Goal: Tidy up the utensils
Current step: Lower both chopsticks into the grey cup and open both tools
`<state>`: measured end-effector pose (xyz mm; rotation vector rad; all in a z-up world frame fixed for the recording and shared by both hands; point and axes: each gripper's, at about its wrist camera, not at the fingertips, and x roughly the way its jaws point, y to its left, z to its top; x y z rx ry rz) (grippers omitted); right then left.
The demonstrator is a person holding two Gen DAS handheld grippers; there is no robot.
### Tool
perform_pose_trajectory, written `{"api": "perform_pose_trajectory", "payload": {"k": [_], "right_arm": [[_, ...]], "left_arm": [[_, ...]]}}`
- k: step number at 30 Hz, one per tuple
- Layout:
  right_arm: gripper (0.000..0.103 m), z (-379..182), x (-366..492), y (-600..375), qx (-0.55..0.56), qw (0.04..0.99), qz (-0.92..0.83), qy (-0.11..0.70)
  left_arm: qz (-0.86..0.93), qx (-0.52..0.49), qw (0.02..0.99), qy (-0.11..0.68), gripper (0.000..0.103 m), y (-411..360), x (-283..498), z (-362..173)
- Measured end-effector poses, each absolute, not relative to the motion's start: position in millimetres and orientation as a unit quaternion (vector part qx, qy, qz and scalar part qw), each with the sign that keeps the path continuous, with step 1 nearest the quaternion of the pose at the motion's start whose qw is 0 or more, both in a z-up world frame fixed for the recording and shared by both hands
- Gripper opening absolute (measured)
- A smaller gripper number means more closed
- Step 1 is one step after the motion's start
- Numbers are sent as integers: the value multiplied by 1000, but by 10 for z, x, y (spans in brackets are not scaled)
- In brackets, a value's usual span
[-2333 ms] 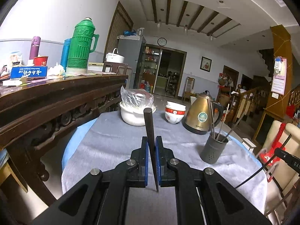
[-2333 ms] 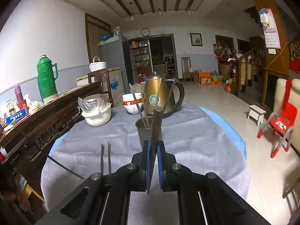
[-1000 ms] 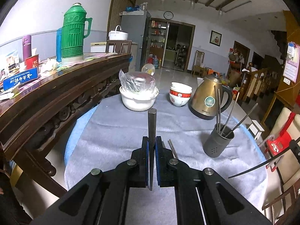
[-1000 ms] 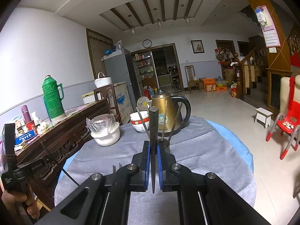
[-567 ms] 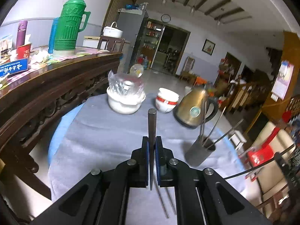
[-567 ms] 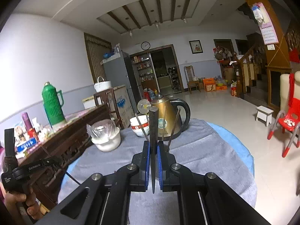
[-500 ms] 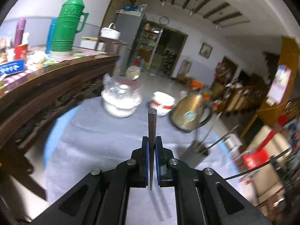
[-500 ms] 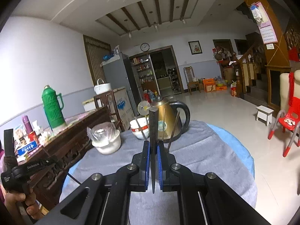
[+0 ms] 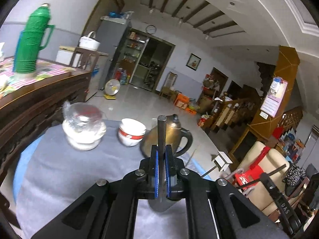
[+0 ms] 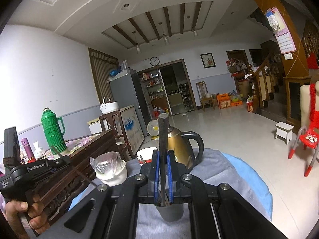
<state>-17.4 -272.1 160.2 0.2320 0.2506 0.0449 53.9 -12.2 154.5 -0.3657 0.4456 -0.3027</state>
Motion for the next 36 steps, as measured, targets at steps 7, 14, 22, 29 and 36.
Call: {"api": "perform_pose_trajectory", "payload": {"k": [7, 14, 22, 29, 36], "right_arm": [[8, 1410, 210, -2767, 113, 980, 24, 162], [8, 1202, 457, -2879, 124, 973, 22, 193], [8, 1031, 633, -2880, 132, 968, 19, 214], [8, 910, 716, -2856, 137, 964, 18, 228], [8, 812, 786, -2832, 141, 961, 20, 239]], "left_arm": [[-154, -162, 944, 242, 6, -499, 981, 1432], [-149, -150, 937, 277, 6, -681, 1252, 1179], [-148, -144, 931, 300, 6, -777, 1392, 1014], [-148, -142, 927, 314, 6, -816, 1458, 899], [-150, -141, 925, 320, 6, -836, 1497, 859]]}}
